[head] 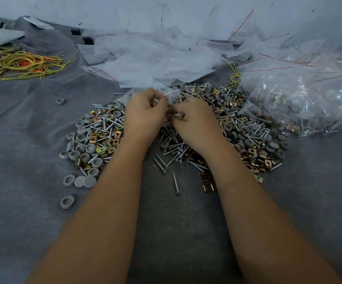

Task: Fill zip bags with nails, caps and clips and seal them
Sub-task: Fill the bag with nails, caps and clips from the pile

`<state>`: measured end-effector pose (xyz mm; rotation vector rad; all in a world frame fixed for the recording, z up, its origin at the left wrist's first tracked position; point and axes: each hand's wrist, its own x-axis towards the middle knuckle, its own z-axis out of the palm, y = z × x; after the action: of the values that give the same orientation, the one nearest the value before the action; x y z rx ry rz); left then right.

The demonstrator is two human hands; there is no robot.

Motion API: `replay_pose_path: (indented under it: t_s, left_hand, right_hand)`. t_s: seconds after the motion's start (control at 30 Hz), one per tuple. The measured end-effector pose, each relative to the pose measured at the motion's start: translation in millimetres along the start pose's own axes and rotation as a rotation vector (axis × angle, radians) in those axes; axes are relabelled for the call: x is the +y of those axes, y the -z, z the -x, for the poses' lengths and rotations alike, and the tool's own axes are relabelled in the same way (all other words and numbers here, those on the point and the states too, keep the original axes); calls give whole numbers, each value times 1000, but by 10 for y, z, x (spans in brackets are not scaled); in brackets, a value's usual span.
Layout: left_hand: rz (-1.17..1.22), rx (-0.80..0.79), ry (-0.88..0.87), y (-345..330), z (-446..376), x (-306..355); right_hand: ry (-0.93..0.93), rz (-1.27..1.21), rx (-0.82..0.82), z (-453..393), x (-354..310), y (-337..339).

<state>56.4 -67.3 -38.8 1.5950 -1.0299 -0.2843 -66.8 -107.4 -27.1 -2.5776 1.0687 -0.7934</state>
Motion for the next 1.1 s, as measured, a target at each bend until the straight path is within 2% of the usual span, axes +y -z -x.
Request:
replay_pose_path:
  t_s: [0.07,0.13,0.23,0.3,0.37,0.43,0.53,0.63,1.0,1.1]
  left_hand:
    - [22,21,13,10,1,8]
    - [64,44,31,21,6,16]
    - [102,51,53,26,14,30]
    - [88,40,51,19,20,34]
    - [74,28,49,9,23,35]
    - [68,26,48,7,29,38]
    - [61,25,38,9,33,35]
    - [51,9,38,5,37,25]
    - [40,-11,59,-19,36,32]
    - [35,-18,55,-16,39,41]
  right_hand:
    - [-3,-111,84,10,-27,30]
    - [-52,-183,236,9,-26,88]
    - [-183,-5,359,-5,114,219]
    - [-280,196,319,0,292,315]
    - [-395,349,197,22,441,389]
    - [-486,397,58,32,515,419]
    - [-502,455,-75,26,554,402]
    - [-471,476,-72,20,543,415]
    - [-386,159,236,31,478,418]
    - [-352,-25,301,22,432,402]
